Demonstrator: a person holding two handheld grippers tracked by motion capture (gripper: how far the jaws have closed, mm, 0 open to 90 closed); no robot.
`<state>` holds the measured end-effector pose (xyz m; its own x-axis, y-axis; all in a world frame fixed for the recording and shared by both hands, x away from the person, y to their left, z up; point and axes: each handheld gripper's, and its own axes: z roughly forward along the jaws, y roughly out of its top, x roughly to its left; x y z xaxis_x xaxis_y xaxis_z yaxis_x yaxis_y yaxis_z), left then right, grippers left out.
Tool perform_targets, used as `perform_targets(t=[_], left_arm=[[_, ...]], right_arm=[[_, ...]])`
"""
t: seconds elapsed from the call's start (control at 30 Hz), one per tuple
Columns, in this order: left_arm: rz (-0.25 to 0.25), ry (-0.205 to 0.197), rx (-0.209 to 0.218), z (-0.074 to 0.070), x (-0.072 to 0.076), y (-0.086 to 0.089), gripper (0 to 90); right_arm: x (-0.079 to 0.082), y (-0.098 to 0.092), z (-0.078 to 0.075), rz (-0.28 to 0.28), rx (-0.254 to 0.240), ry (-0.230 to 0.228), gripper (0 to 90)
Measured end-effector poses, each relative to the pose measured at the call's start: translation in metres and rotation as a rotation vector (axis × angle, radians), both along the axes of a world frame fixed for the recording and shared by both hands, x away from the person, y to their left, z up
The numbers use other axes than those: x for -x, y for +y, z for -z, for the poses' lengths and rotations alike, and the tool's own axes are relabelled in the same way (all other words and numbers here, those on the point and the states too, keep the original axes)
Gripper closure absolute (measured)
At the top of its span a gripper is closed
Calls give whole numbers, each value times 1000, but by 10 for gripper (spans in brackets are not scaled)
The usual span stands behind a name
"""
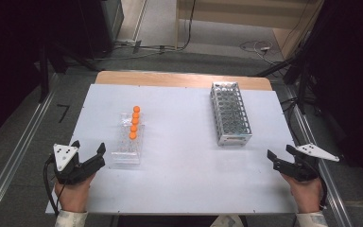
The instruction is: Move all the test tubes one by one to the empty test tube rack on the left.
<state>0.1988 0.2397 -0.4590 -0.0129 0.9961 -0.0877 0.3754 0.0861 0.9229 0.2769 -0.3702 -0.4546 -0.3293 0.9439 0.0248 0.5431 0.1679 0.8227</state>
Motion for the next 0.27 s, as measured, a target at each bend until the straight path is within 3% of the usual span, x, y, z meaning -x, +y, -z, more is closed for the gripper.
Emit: perform_targets(t=[0.27], left_arm=[[-25, 23, 6, 7, -2, 9, 183]], right_arm=[[1, -9, 4, 43, -2, 13, 194]])
